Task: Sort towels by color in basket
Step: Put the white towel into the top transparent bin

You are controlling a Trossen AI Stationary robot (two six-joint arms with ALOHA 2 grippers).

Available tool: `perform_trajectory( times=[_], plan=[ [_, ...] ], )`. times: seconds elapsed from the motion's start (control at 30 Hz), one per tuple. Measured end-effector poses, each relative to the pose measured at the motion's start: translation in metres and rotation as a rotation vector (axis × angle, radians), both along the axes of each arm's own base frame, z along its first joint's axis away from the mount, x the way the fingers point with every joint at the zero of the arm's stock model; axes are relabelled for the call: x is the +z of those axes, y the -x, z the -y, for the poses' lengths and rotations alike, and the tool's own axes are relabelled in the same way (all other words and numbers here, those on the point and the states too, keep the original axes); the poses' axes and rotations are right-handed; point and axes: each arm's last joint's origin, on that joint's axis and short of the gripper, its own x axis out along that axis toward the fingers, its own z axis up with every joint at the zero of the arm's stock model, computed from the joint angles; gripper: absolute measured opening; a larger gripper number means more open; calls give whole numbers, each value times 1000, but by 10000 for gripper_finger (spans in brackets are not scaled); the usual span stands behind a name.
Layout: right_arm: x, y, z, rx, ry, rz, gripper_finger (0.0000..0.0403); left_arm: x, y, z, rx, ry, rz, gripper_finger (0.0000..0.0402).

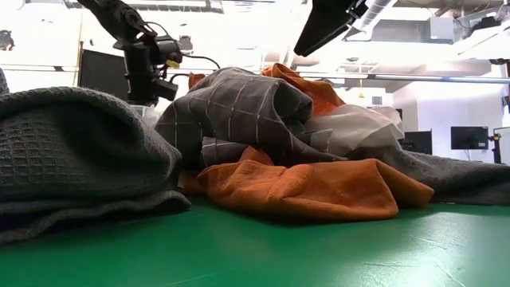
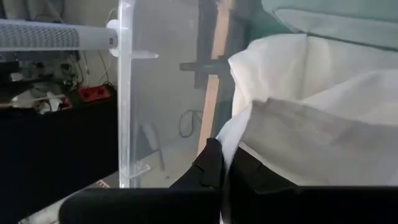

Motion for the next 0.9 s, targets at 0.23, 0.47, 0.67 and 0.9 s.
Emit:
perform_trajectory(
  times=[0.23, 0.47, 0.67, 0.9],
  plan=[
    [0, 0, 0, 3, 3, -3, 260, 0, 0, 1, 60, -14, 8, 0],
    [0, 0, 0, 5, 5, -6, 260, -4, -6, 15, 39, 46, -26, 36],
    [0, 0, 0, 5, 5, -5, 260, -4, -11, 24, 56, -12, -113, 147],
    [0, 0, 2, -1, 4, -6, 260, 21, -25, 32, 70, -128, -138, 253]
  ],
)
